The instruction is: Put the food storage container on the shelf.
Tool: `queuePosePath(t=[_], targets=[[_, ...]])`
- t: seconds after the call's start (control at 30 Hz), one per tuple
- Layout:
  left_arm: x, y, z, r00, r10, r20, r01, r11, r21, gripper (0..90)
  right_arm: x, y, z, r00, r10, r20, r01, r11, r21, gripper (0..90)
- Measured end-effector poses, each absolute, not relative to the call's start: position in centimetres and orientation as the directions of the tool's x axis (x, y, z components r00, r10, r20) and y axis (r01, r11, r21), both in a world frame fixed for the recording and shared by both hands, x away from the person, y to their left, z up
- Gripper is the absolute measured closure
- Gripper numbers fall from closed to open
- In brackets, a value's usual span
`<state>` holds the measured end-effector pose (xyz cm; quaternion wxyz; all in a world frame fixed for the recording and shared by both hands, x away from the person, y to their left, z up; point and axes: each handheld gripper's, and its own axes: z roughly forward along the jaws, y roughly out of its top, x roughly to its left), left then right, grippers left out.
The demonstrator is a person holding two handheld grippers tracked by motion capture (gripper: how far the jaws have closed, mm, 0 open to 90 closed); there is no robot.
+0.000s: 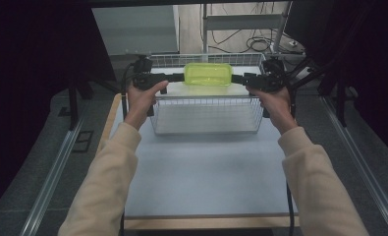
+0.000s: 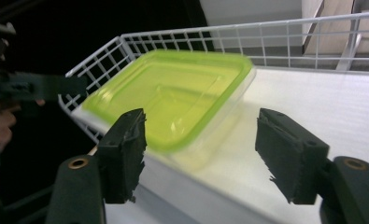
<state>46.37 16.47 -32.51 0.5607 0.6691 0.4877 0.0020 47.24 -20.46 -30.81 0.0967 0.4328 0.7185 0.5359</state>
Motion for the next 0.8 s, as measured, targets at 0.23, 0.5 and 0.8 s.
queuePosePath(t=[0.23,0.5,0.8], targets=[[41.1,17.3,-33.3,0.575,0.649,-0.498,0.618,0.056,0.784,29.8,43.9,-21.4,-31.7,-0.665,0.699,0.263,0.466,0.113,0.878,28.5],[35.0,18.0,-35.5,0.631,0.612,-0.476,0.579,0.036,0.815,29.1,39.4,-22.8,-34.5,-0.712,0.66,0.24,0.445,0.16,0.881,23.5],[29.3,17.8,-41.5,0.659,0.61,-0.44,0.58,-0.039,0.814,28.2,33.6,-24.6,-40.5,-0.751,0.627,0.209,0.428,0.22,0.877,21.7]])
